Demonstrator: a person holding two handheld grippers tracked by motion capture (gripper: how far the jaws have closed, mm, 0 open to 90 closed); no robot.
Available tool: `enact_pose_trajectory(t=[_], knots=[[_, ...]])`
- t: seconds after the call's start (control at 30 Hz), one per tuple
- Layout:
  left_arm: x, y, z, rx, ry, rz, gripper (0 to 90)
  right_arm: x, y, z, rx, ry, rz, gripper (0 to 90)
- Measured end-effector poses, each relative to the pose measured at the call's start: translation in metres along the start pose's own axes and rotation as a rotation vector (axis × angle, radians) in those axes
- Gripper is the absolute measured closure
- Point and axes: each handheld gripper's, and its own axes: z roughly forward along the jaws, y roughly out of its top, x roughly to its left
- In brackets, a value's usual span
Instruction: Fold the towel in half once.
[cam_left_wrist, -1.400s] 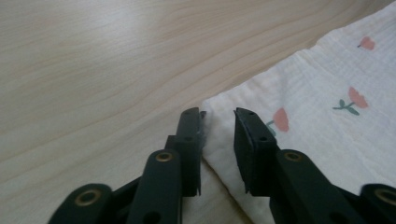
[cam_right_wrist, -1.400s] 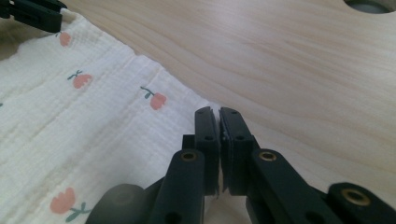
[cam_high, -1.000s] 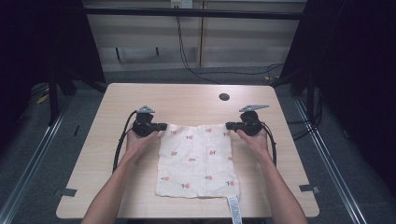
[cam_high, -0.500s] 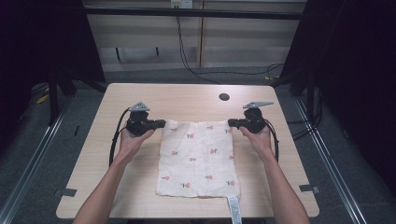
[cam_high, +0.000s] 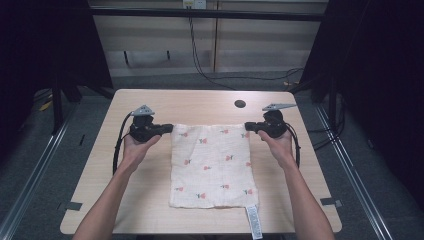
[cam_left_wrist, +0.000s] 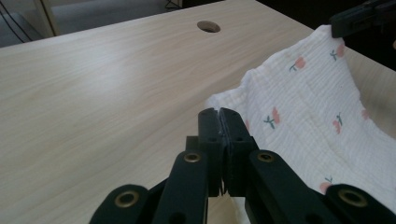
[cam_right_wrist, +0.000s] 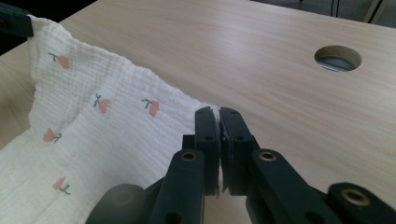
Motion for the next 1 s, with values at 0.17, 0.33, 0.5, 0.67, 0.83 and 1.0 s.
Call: enact_pose_trajectory(t=[0.17,0.33,0.5,0.67,0.83,1.0], knots=[[-0.008,0.003,-0.009,-0.030,-0.028,0.020,88.4,0.000,0.000,-0.006,-0.025,0.012,0.003,87.1],[-0.019,-0.004,-0.014,-0.032,-0.022,0.044,88.4,0.002,-0.012,-0.014,-0.026,0.026,0.000,87.1],[-0.029,-0.005,-0.023,-0.047,-0.051,0.069,88.4,0.005,-0.016,-0.028,-0.058,0.048,0.009,87.0],[-0.032,-0.013,-0.032,-0.052,-0.050,0.076,88.4,0.016,-0.017,-0.039,-0.064,0.060,-0.022,87.0],[-0.037,-0.020,-0.045,-0.085,-0.063,0.053,88.4,0.020,-0.021,-0.050,-0.069,0.065,-0.027,87.0],[-0.047,-0.025,-0.052,-0.079,-0.076,0.081,88.5,0.027,-0.022,-0.060,-0.078,0.059,-0.038,86.7]])
